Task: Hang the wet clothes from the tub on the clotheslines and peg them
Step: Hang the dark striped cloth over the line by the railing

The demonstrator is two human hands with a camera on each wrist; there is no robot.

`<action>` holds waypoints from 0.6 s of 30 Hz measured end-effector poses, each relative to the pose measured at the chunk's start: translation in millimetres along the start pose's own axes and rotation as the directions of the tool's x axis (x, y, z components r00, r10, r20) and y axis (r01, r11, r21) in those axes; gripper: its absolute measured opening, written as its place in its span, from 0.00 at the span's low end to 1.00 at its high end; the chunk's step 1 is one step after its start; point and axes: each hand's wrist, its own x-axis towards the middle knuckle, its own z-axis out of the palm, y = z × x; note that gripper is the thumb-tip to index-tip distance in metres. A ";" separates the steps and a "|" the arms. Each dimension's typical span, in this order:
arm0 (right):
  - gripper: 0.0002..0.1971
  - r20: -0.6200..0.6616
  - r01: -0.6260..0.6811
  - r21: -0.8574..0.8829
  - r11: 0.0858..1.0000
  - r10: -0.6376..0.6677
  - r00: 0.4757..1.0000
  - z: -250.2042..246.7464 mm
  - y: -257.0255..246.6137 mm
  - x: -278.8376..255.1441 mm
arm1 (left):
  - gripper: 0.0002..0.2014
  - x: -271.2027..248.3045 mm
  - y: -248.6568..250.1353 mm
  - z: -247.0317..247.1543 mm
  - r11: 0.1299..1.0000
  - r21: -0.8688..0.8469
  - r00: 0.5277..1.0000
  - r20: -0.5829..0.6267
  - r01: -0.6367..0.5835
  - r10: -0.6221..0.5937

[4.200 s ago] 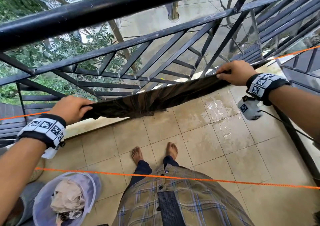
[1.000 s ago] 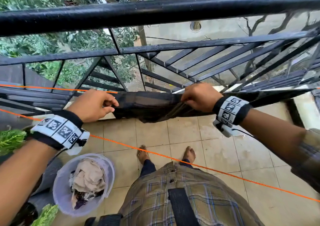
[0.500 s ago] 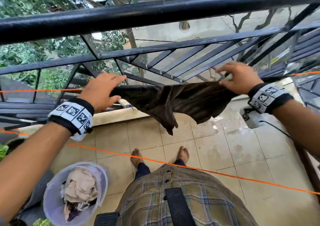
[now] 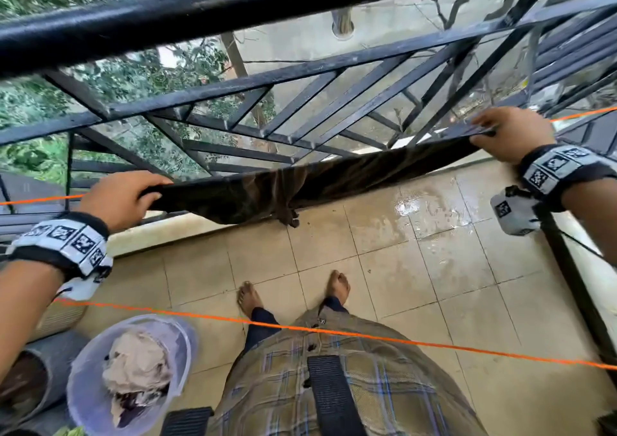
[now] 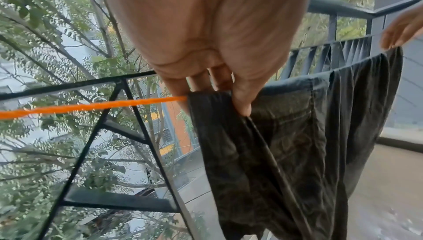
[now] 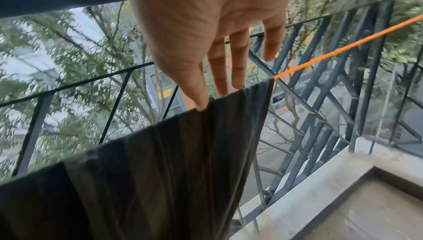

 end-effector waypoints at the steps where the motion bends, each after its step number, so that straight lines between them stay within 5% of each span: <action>1: 0.14 0.026 -0.010 0.020 1.000 0.009 1.000 -0.3 -0.4 2.7 | 0.16 -2.0 -0.4 -1.0 1.000 0.019 1.000 0.000 0.002 -0.002; 9: 0.12 0.110 -0.040 -0.066 0.997 0.047 0.993 13.3 -49.1 -5.1 | 0.18 -18.7 -69.3 3.0 0.997 0.031 0.994 -0.084 0.073 -0.070; 15: 0.10 0.114 0.019 -0.070 0.997 -0.011 0.993 12.8 -154.0 -35.3 | 0.23 -31.3 -250.6 26.0 0.995 0.031 0.992 -0.093 0.092 -0.089; 18: 0.10 0.137 0.051 -0.089 0.995 -0.039 0.990 11.9 -227.2 -52.0 | 0.17 -65.3 -241.0 -21.4 0.986 0.056 0.987 -0.047 0.156 -0.153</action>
